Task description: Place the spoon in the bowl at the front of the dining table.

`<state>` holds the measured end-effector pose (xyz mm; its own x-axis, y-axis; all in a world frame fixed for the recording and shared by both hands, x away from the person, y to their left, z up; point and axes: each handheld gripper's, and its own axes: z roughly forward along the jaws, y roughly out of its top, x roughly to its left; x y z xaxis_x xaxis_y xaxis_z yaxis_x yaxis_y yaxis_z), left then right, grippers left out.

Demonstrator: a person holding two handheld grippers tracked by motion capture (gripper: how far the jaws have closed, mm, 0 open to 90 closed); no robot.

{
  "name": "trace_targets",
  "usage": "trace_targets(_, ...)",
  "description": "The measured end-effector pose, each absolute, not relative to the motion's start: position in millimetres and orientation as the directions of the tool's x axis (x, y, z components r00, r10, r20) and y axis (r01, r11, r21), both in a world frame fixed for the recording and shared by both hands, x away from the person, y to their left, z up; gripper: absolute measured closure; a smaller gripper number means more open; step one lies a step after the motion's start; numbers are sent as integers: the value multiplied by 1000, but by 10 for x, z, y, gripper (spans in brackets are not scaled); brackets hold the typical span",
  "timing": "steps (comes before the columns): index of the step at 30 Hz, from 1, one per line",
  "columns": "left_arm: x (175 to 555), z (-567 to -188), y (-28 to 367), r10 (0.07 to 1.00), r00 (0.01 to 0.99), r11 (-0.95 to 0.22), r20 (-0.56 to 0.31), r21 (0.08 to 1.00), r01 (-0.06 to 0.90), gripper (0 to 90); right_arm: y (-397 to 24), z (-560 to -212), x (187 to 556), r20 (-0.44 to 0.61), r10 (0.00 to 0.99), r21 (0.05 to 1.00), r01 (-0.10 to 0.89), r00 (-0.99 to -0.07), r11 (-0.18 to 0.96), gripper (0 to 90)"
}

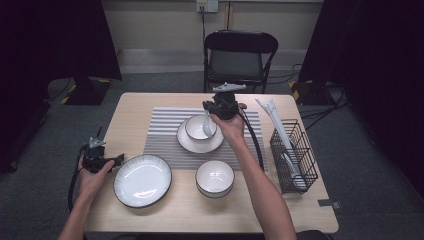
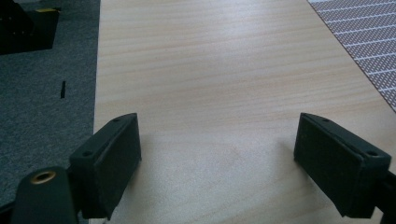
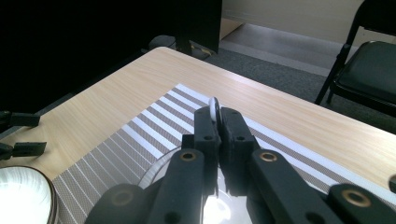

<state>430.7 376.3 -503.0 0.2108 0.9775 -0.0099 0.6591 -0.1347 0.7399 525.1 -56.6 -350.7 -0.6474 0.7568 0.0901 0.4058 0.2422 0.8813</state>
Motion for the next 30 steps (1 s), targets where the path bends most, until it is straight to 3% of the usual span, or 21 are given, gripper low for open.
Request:
trace_targets(16,4310,-5032,3764,977,212,-135,-10,740,658,145,-351,-3749,5450,76,763,874,411,-642,259,866)
trace_targets(30,4310,-5032,3764,977,212,-136,-10,740,658,145,-346,-3964,5399,84,764,861,432,-640,267,864)
